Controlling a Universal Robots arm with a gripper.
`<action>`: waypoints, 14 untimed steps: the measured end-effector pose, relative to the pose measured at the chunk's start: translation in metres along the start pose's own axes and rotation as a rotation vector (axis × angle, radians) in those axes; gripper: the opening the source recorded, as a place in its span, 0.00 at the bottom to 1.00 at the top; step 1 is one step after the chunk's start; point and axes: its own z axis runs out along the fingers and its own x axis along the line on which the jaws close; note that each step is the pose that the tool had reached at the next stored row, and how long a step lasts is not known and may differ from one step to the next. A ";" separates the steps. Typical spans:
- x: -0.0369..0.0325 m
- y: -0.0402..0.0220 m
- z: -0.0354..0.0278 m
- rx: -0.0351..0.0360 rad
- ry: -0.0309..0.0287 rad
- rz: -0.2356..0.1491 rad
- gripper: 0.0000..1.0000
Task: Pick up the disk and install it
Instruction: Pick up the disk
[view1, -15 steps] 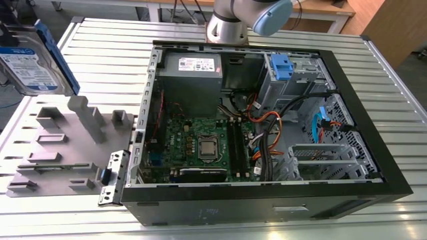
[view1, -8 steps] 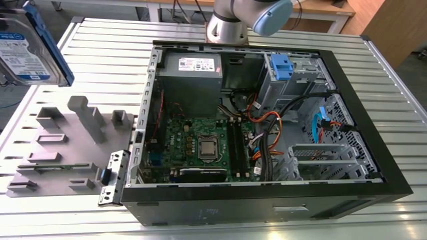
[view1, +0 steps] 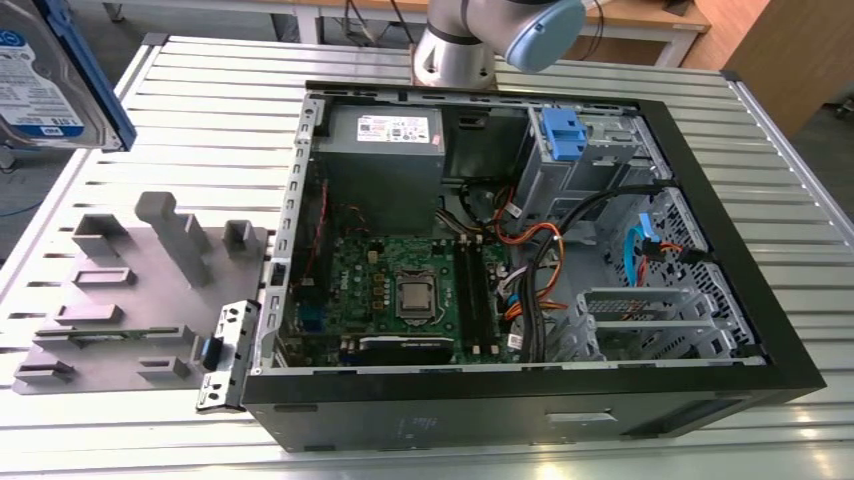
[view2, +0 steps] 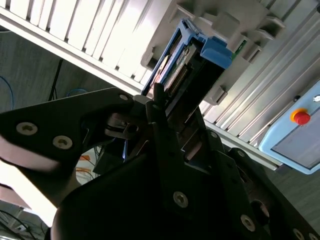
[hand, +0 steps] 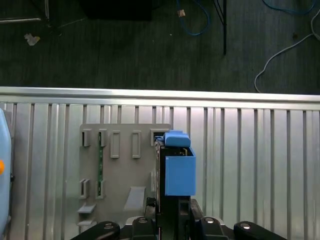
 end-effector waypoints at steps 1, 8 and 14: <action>0.0000 0.0000 -0.0010 -0.0001 0.0000 0.000 0.35; 0.0000 0.0000 -0.0013 0.0000 0.0000 0.000 0.35; 0.0000 -0.0047 -0.0014 0.0000 0.0000 0.000 0.35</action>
